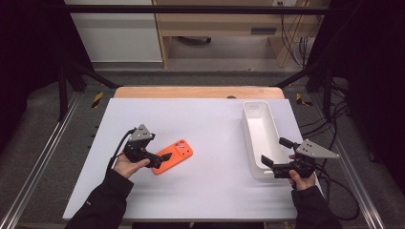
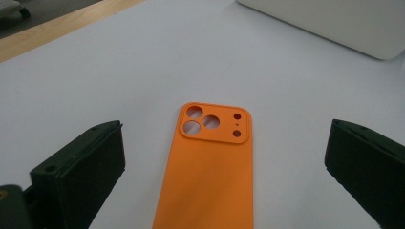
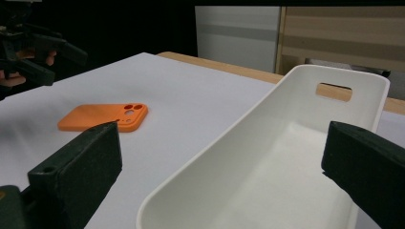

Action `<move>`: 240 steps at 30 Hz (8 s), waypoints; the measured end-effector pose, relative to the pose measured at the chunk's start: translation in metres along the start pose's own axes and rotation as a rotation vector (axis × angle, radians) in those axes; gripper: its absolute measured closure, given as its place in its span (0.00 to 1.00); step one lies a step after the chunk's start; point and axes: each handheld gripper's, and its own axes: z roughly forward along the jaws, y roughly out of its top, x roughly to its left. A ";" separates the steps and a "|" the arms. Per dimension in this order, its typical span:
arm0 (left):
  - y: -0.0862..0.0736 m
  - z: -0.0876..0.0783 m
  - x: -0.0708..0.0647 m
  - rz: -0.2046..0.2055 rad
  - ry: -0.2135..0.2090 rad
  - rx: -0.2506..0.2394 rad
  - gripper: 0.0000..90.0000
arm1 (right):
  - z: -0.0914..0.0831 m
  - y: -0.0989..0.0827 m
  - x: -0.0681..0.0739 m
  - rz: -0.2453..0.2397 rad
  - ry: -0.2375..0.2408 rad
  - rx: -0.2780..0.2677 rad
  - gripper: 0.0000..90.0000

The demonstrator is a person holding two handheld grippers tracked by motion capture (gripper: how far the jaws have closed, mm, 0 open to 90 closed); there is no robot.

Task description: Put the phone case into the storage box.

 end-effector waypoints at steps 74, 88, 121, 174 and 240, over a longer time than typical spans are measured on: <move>-0.021 0.071 0.012 0.058 -0.025 0.339 0.04 | 0.001 0.000 0.001 -0.002 0.008 0.005 0.01; -0.022 0.072 0.013 0.064 -0.041 0.362 0.09 | 0.001 0.000 0.001 0.000 0.010 0.007 0.01; -0.015 0.073 0.012 0.109 -0.061 0.420 0.17 | 0.000 0.000 0.000 0.001 0.017 0.010 0.01; 0.029 0.017 -0.046 0.251 -0.130 0.195 0.17 | 0.005 0.009 0.015 -0.070 0.065 0.049 0.01; 0.043 0.018 -0.103 0.432 -0.320 0.154 0.17 | 0.044 0.021 0.083 -0.302 0.335 0.209 0.01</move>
